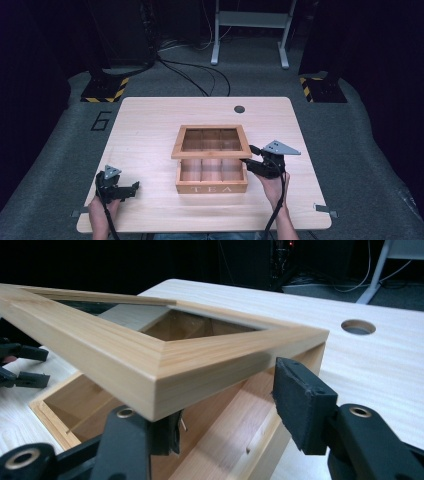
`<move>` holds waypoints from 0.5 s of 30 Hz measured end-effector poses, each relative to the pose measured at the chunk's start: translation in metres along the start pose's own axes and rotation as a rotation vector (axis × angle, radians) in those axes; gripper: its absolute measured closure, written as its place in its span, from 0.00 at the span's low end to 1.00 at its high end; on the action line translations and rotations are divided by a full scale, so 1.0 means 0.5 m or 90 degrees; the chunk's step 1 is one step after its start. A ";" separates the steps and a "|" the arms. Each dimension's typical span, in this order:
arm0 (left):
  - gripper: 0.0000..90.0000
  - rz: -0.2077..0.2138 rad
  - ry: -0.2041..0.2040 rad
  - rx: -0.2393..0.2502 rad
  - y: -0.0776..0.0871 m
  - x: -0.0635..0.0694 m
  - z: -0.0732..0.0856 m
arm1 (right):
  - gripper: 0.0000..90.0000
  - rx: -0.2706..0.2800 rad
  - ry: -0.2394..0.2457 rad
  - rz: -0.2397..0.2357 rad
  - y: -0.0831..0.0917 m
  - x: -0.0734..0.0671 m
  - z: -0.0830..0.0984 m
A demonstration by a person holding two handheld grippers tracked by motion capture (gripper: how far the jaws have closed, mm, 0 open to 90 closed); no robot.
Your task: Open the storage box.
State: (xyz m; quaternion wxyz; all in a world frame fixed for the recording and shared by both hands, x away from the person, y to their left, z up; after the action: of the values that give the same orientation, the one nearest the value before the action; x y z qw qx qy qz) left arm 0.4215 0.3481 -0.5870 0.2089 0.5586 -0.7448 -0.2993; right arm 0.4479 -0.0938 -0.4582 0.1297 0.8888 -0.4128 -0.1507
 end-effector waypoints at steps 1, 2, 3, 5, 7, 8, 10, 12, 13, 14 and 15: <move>0.02 0.000 0.000 0.000 0.000 0.000 0.000 | 0.52 0.001 -0.001 0.000 0.000 -0.001 0.005; 0.02 0.000 -0.001 -0.001 0.000 0.000 0.000 | 0.51 -0.003 -0.002 0.000 0.000 -0.001 0.011; 0.02 0.000 0.000 0.000 0.000 0.000 0.000 | 0.51 -0.005 -0.004 0.000 0.000 -0.002 0.016; 0.02 0.000 0.000 0.000 0.000 0.000 0.000 | 0.51 -0.010 -0.005 0.001 -0.001 -0.002 0.026; 0.02 0.000 0.000 0.000 0.000 0.000 0.000 | 0.51 -0.015 -0.006 0.001 -0.001 -0.002 0.032; 0.02 -0.001 -0.002 -0.001 0.000 0.000 0.000 | 0.50 -0.022 -0.010 0.003 -0.001 -0.003 0.042; 0.02 0.003 0.001 -0.002 0.000 0.000 0.000 | 0.50 -0.030 -0.008 0.005 -0.002 -0.003 0.052; 0.02 0.002 0.003 0.001 -0.001 0.000 0.000 | 0.50 -0.039 -0.009 0.003 -0.003 -0.003 0.064; 0.02 0.002 0.003 0.001 -0.001 0.000 0.000 | 0.50 -0.039 -0.009 0.003 -0.003 -0.003 0.064; 0.02 0.001 0.002 0.001 0.000 0.000 0.000 | 0.50 -0.049 -0.013 -0.002 -0.005 -0.004 0.077; 0.02 0.001 0.002 0.001 0.000 0.000 0.000 | 0.50 -0.058 -0.014 -0.001 -0.005 -0.004 0.083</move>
State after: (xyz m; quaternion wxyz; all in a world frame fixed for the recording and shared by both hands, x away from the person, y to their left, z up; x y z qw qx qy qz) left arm 0.4217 0.3479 -0.5870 0.2097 0.5586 -0.7452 -0.2977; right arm 0.4327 -0.0950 -0.4972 0.1654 0.8806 -0.4064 -0.1788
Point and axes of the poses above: each handheld gripper's, and its own axes: y roughly backward along the jaws, z roughly out of its underside, x roughly to its right, the point moved 8 cm from there along -y, roughly forward along the jaws, and after that the axes turned 1 degree about -z, right-handed, at the moved point
